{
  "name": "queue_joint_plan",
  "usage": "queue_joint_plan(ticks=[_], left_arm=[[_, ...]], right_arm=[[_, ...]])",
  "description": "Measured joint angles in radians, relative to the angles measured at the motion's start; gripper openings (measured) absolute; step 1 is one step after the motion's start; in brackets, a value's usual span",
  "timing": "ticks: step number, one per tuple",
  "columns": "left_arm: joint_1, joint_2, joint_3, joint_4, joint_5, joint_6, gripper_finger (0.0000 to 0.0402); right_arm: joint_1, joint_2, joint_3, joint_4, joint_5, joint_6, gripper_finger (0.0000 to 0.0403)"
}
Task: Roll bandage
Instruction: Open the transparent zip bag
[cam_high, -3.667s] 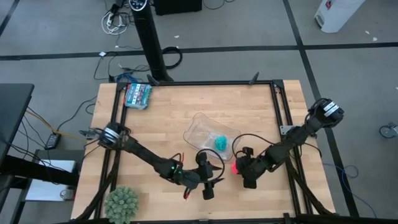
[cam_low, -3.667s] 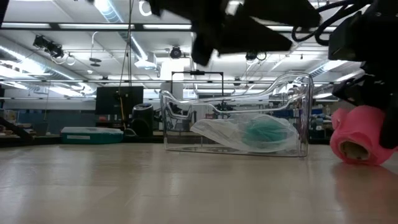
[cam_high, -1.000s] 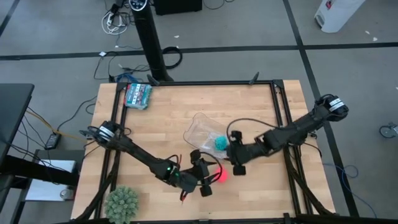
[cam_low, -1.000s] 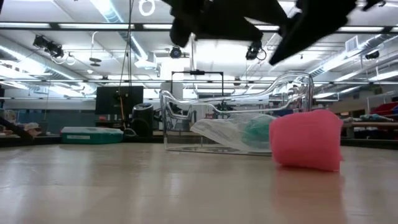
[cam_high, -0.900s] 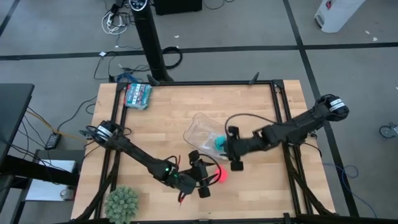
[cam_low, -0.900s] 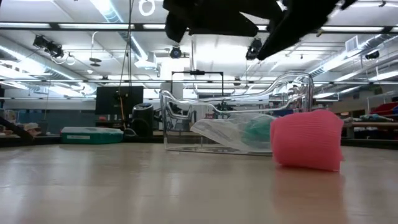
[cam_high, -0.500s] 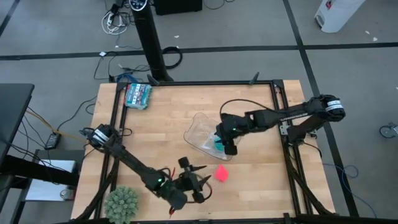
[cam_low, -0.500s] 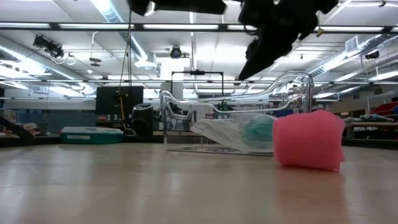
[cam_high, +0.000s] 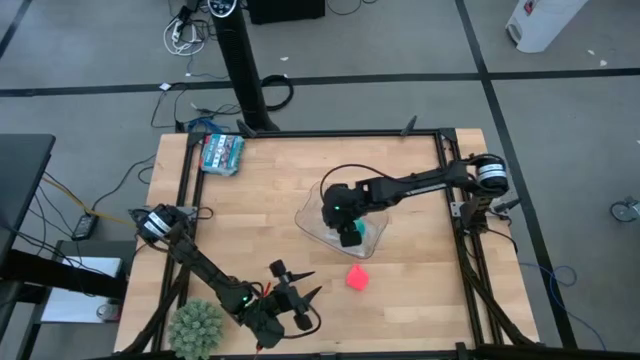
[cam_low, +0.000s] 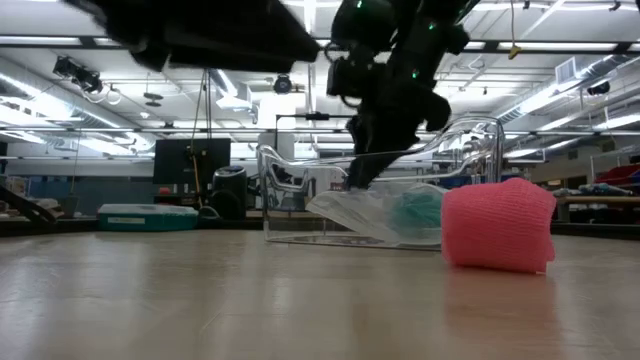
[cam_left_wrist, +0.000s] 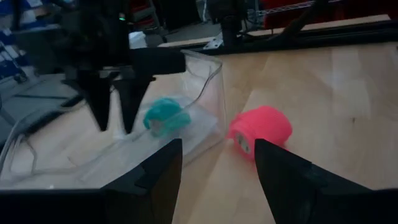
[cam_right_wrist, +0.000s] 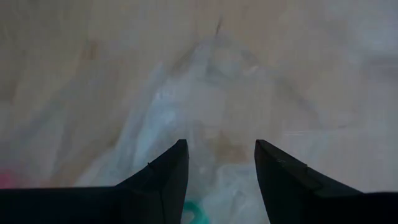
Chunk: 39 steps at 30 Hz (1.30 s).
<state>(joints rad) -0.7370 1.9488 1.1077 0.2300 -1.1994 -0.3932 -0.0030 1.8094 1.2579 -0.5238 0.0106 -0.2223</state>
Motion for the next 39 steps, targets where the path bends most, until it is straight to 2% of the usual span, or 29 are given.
queue_joint_plan(ticks=[3, 10, 18, 24, 31, 36, 39], left_arm=[[-0.021, 0.000, -0.016, 0.001, -0.021, -0.053, 0.0207], [-0.051, 0.000, -0.026, -0.016, -0.038, -0.116, 0.0207], [-0.056, 0.000, -0.026, -0.017, -0.040, -0.136, 0.0207], [-0.056, 0.000, -0.026, -0.017, -0.039, -0.136, 0.0207], [-0.056, 0.000, -0.026, -0.019, -0.042, -0.136, 0.0207], [-0.055, 0.000, -0.026, -0.007, -0.046, -0.136, 0.0207], [-0.055, 0.000, -0.026, 0.015, -0.060, -0.136, 0.0207]], right_arm=[[-0.013, 0.030, 0.018, -0.029, -0.032, -0.044, 0.0185], [-0.039, 0.069, 0.018, -0.043, -0.032, -0.200, 0.0196], [-0.059, 0.121, 0.018, -0.027, -0.024, -0.314, 0.0173], [-0.076, 0.137, 0.018, -0.027, -0.029, -0.322, 0.0135], [-0.085, 0.136, 0.018, -0.033, -0.026, -0.322, 0.0011], [-0.080, 0.119, 0.016, -0.052, 0.007, -0.310, 0.0002], [-0.063, 0.066, 0.016, -0.077, 0.051, -0.289, 0.0001]])
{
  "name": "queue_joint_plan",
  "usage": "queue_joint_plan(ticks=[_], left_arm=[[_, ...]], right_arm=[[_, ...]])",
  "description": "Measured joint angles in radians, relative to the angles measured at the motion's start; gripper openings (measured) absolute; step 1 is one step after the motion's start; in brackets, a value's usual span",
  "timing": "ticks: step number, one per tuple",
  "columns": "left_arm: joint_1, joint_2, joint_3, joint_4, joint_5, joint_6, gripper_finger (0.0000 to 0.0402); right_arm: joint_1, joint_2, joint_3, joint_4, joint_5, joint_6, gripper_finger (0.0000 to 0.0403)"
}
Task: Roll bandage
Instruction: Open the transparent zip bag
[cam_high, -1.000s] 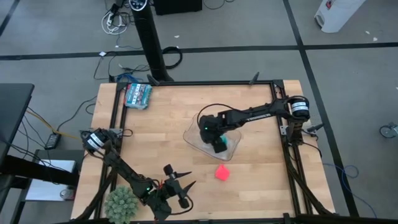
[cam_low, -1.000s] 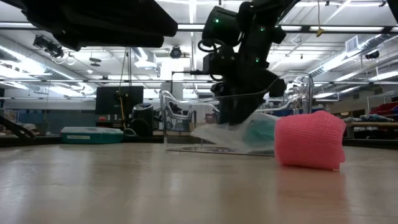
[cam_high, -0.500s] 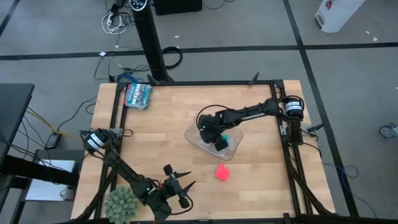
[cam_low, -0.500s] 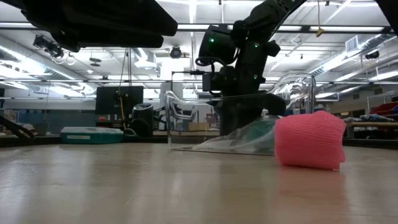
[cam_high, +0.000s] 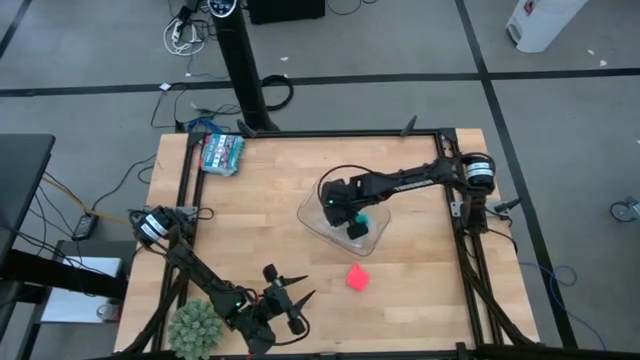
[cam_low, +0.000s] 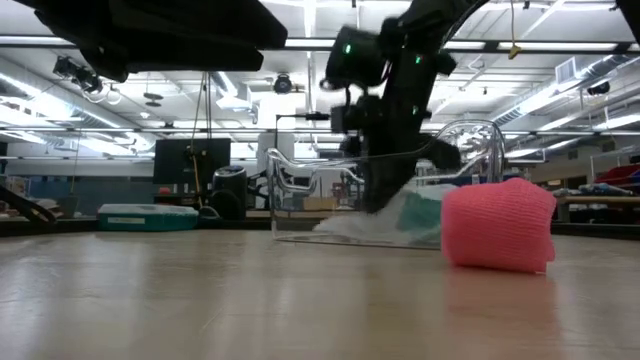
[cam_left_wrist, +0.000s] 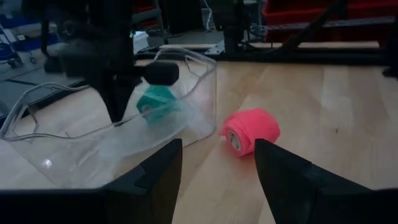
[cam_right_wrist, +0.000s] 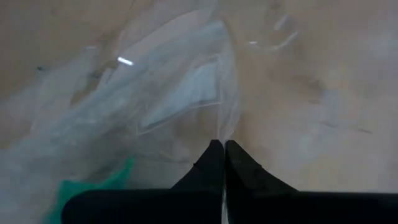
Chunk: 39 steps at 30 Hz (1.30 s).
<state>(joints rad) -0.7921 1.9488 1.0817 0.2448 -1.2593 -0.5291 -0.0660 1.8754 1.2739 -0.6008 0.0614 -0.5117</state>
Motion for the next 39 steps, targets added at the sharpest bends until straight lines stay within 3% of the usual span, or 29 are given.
queue_joint_plan(ticks=[6, 10, 15, 24, 32, 39], left_arm=[[0.008, -0.015, 0.001, 0.052, -0.033, 0.000, 0.0207], [0.033, -0.020, 0.001, 0.106, -0.030, -0.007, 0.0207], [0.068, -0.020, 0.001, 0.134, -0.008, 0.016, 0.0207], [0.106, -0.020, 0.012, 0.358, -0.018, 0.575, 0.0207], [0.134, -0.020, 0.084, 0.365, -0.074, 0.988, 0.0208], [0.143, -0.020, 0.088, 0.334, -0.091, 1.302, 0.0221]], right_arm=[[0.033, -0.175, 0.000, -0.051, 0.088, 0.103, 0.0000], [0.053, -0.311, 0.000, -0.095, 0.091, 0.206, 0.0000], [0.081, -0.474, 0.000, -0.131, -0.069, 0.270, 0.0000], [0.060, -0.582, -0.005, -0.134, -0.230, 0.464, 0.0000], [0.060, -0.493, -0.008, -0.135, -0.323, 0.529, 0.0000], [0.049, -0.425, -0.008, -0.107, -0.483, 0.530, 0.0000]])
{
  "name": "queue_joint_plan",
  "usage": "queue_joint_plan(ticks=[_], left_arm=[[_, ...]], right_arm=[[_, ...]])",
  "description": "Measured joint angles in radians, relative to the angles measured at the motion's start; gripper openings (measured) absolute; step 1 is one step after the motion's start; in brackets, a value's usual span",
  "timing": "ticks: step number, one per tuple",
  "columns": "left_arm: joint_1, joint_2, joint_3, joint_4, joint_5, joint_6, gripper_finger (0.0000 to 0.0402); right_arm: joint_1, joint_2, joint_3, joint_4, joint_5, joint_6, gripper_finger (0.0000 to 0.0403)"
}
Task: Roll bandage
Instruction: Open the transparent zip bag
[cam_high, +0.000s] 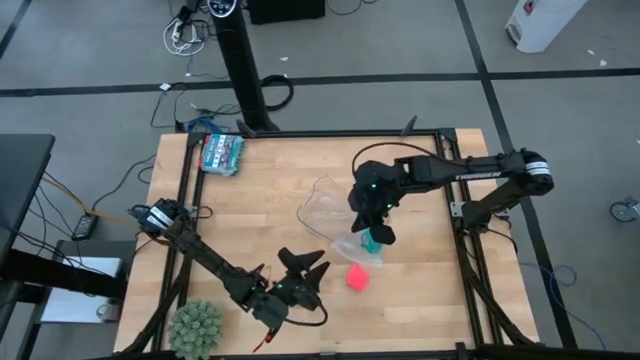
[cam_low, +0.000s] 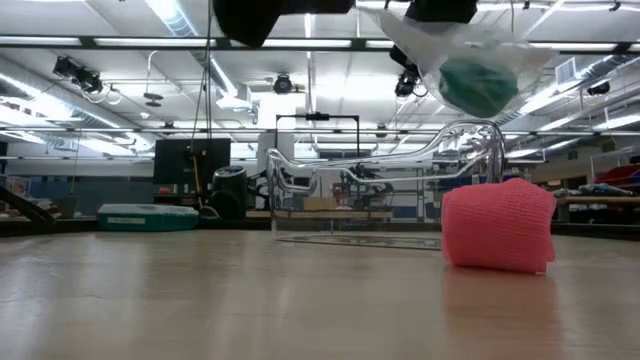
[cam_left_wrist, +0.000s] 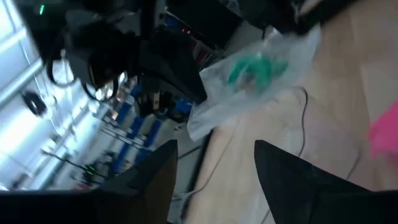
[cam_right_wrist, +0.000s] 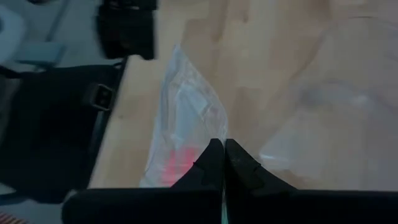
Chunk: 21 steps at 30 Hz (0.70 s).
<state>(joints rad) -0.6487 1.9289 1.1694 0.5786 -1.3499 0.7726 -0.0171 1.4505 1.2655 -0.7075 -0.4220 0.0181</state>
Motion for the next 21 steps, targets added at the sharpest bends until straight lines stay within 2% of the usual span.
queue_joint_plan(ticks=[7, 13, 15, 18, 21], left_arm=[[0.002, 0.000, 0.001, -0.058, 0.000, 0.191, 0.0225], [0.010, 0.000, 0.000, -0.036, 0.000, 0.189, 0.0225], [0.010, 0.000, 0.000, -0.014, 0.000, 0.149, 0.0225], [0.010, 0.001, 0.000, 0.028, -0.013, 0.008, 0.0225], [0.005, 0.001, 0.000, 0.073, -0.052, -0.141, 0.0223]], right_arm=[[-0.006, 0.021, -0.002, 0.044, -0.101, 0.011, 0.0000], [-0.006, 0.021, -0.002, 0.077, -0.130, 0.036, 0.0000], [-0.006, 0.021, -0.002, 0.084, -0.121, 0.040, 0.0000], [-0.002, 0.013, -0.002, 0.130, -0.102, 0.043, 0.0000], [0.015, -0.002, -0.002, 0.182, -0.031, 0.042, 0.0000]])
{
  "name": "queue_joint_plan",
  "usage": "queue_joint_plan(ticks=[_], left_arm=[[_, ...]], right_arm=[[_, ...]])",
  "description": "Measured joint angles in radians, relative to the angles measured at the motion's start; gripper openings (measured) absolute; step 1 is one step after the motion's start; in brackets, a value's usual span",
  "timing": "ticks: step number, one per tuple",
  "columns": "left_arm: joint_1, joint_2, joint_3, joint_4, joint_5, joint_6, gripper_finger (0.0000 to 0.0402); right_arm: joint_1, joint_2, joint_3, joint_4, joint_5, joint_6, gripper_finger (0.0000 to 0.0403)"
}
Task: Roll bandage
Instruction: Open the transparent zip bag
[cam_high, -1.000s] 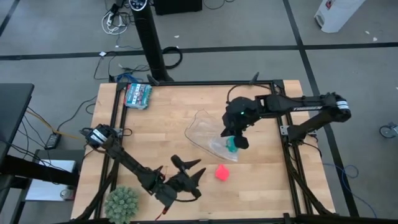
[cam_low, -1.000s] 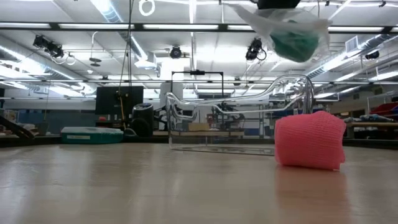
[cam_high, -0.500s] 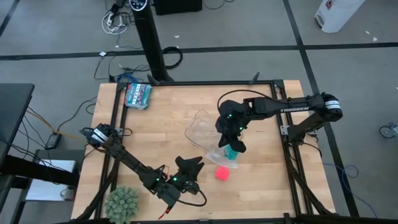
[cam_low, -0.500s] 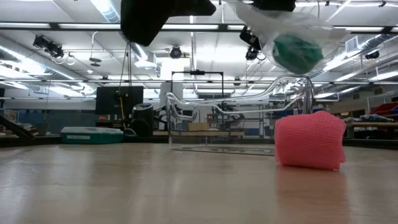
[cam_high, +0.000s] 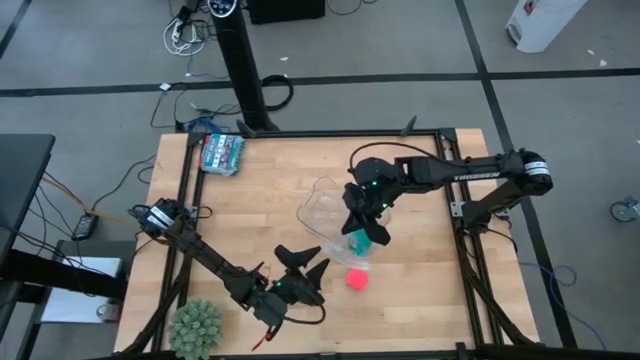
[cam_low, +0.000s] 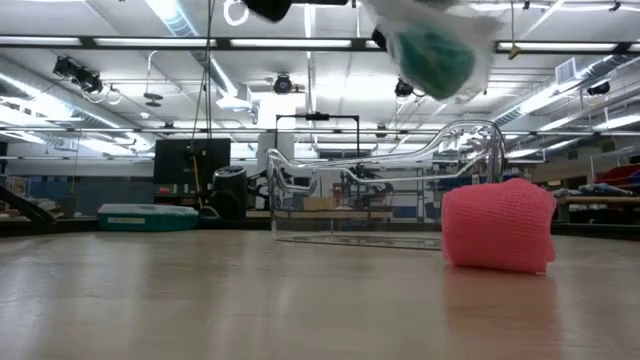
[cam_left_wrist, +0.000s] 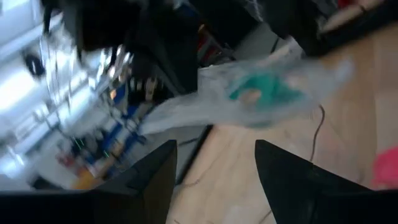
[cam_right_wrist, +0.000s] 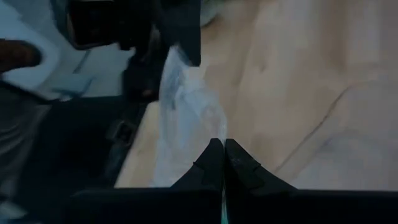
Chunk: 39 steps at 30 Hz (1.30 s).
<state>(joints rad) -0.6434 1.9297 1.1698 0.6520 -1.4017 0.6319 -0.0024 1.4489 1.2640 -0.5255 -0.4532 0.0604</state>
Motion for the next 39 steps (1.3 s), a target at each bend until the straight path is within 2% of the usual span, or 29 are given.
queue_joint_plan(ticks=[6, 10, 13, 18, 21, 25, 28, 31, 36, 39], left_arm=[[-0.038, 0.000, -0.001, 0.010, -0.020, -0.241, 0.0223], [-0.054, 0.000, -0.011, 0.004, -0.020, -0.389, 0.0223], [-0.059, 0.000, -0.039, 0.000, -0.022, -0.495, 0.0223], [-0.059, 0.000, -0.104, 0.000, -0.022, -0.682, 0.0223], [-0.057, 0.000, -0.126, 0.009, -0.021, -0.754, 0.0223], [-0.044, 0.000, -0.132, 0.010, -0.004, -0.796, 0.0223], [-0.026, 0.000, -0.131, 0.025, 0.016, -0.800, 0.0222], [-0.005, 0.000, -0.130, 0.062, 0.061, -0.801, 0.0222], [0.026, 0.000, -0.129, 0.081, 0.082, -0.820, 0.0222], [0.032, 0.000, -0.129, 0.115, 0.083, -0.797, 0.0222]], right_arm=[[0.059, -0.037, -0.001, 0.109, 0.169, -0.024, 0.0000], [0.087, -0.065, -0.065, 0.255, 0.197, -0.021, 0.0000], [0.094, -0.098, -0.174, 0.419, 0.237, 0.010, 0.0000], [0.102, -0.150, -0.397, 0.816, 0.311, 0.103, 0.0000], [0.118, -0.171, -0.519, 1.053, 0.415, 0.130, 0.0000], [0.152, -0.159, -0.619, 1.290, 0.541, 0.126, 0.0000], [0.193, -0.140, -0.647, 1.390, 0.644, 0.078, 0.0000], [0.236, -0.112, -0.653, 1.451, 0.748, 0.012, 0.0000], [0.286, -0.081, -0.650, 1.531, 0.791, -0.038, 0.0000], [0.312, -0.075, -0.650, 1.540, 0.867, -0.079, 0.0000]])
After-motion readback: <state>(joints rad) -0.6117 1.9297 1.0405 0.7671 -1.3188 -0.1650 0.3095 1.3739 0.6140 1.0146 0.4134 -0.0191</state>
